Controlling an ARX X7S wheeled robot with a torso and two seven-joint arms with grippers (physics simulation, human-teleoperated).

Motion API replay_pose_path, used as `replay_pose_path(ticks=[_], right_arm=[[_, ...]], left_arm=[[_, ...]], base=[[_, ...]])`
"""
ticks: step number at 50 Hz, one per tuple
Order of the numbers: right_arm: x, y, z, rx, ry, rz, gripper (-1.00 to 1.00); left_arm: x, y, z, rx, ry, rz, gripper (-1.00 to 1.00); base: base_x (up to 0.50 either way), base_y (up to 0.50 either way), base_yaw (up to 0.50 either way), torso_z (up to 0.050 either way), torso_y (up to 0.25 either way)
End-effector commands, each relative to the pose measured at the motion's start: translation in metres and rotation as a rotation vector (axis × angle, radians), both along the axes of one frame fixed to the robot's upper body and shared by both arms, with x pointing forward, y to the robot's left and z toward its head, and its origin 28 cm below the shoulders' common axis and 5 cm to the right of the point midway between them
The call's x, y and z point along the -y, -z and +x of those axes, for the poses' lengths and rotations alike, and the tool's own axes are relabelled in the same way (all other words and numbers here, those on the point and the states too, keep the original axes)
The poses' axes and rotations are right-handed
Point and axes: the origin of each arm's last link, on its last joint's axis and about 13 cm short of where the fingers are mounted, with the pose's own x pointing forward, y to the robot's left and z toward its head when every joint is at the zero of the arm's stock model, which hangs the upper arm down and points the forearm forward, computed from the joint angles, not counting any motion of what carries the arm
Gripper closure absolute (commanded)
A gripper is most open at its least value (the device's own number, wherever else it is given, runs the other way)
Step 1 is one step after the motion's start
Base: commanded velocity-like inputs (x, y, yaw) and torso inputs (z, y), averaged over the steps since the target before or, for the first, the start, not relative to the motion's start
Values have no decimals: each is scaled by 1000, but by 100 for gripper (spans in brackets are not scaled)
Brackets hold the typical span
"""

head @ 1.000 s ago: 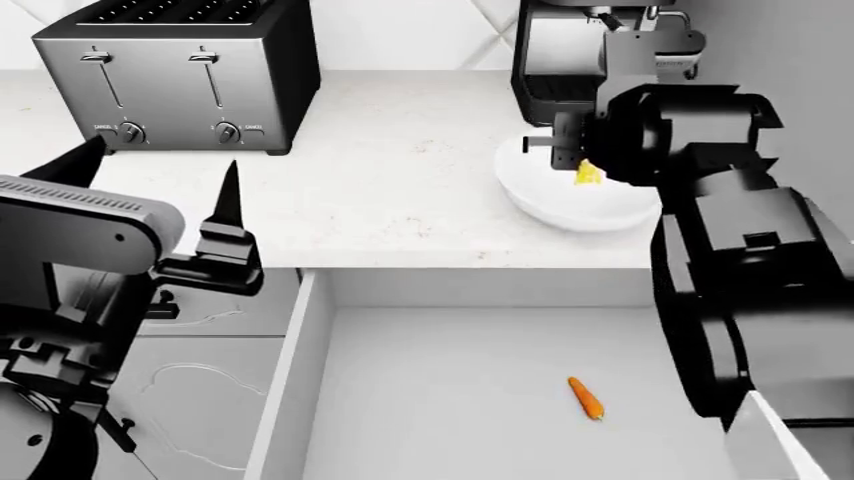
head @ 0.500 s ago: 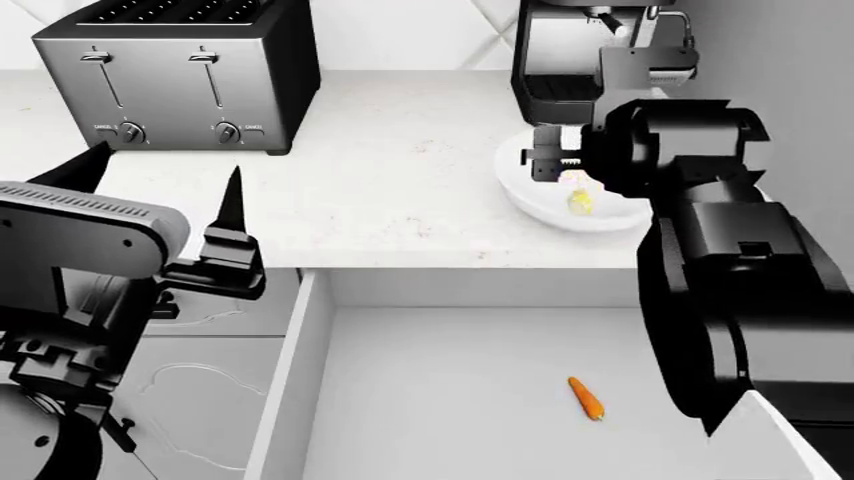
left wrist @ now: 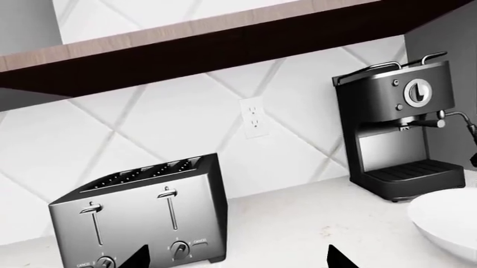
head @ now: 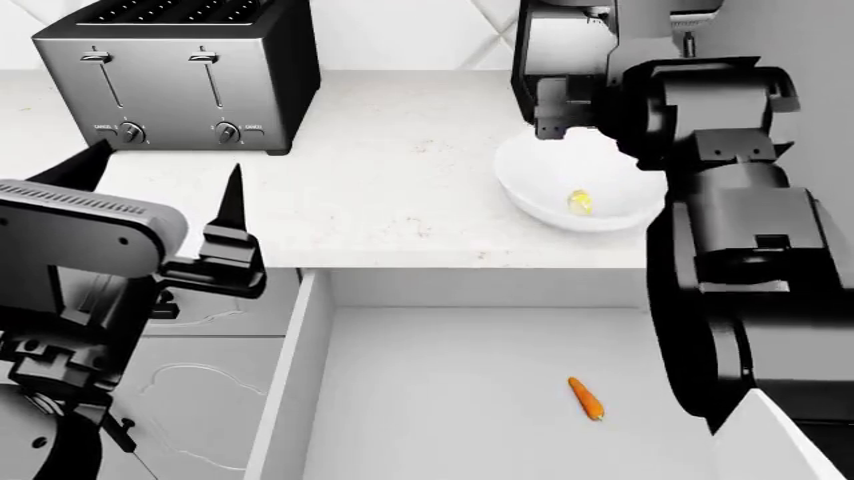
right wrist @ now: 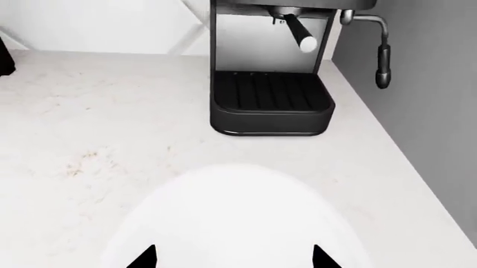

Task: Place the bar in the bowl and close the drawer.

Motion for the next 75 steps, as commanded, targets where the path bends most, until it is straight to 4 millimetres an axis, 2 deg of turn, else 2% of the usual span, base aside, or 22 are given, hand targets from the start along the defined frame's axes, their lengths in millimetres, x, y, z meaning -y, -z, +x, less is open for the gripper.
replay_pose_path(ticks=[1,6,12,19,30,40,75], right_arm=[[1,-12,-35,115,-21,-28,-100],[2,-2,-69,175,-27,-69,-100],[4,21,-118,294,-35,-104,-100],[6,40,-166,410,-58,-130,-100],[14,78,-218,441,-90,-89,-100],[16,90,-237,436,-81,-83,-100],[16,94,-235,432,-75,-90,-100]], left_arm=[[1,-2,-1,12,5,-18,-100],[1,-3,-2,24,11,-28,-100],[2,-1,-4,28,20,-46,-100],[5,1,-6,30,31,-51,-100],[9,6,-14,41,53,-71,-100],[14,12,-19,47,80,-82,-100],[15,15,-17,43,90,-88,-100]], base=[[0,0,0,0,0],[0,0,0,0,0],[0,0,0,0,0],[0,0,0,0,220],[0,0,0,0,118],[0,0,0,0,0],[-1,467,0,0,0]])
